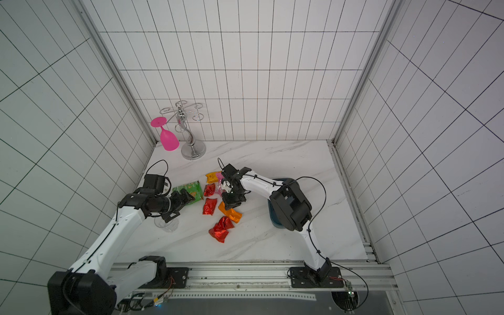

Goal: Put the tea bags into the storage box
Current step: Pick up the tea bag from the center of the board, then place the tea bag in the storage box.

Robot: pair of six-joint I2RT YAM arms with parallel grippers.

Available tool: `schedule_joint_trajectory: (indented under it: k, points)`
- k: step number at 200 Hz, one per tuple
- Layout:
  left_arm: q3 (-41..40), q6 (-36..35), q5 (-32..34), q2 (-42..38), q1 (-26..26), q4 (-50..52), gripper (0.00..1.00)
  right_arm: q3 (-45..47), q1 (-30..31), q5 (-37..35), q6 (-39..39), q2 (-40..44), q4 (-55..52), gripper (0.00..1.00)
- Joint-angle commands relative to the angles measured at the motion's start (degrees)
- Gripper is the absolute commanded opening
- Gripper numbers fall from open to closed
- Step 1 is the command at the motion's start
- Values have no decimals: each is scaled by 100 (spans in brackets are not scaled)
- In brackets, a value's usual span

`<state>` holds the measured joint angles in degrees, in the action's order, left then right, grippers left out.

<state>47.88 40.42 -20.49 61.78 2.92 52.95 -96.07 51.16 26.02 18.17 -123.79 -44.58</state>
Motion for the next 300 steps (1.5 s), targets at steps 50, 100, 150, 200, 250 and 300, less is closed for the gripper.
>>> schedule_joint_trajectory:
  k: [50,100,150,200,250,300]
  points:
    - [166,-304,-70,85,-37,-19,97,45,16,-424,-199,747,-264,8]
    - [506,-306,-232,431,6,-164,97,316,-214,-1012,89,1888,-517,7]
    - [1039,-209,-54,1063,729,-433,97,1248,-1149,-1825,619,3313,-882,6]
    - [1434,-19,-105,1743,1097,-660,97,2422,-2014,-2694,1023,4353,-1019,7]
    - [1499,-64,37,1652,1097,-538,97,2979,-2120,-2521,1247,4102,-566,7]
    - [1105,-143,243,1231,1021,-317,97,2687,-2123,-2281,1188,3299,-120,10]
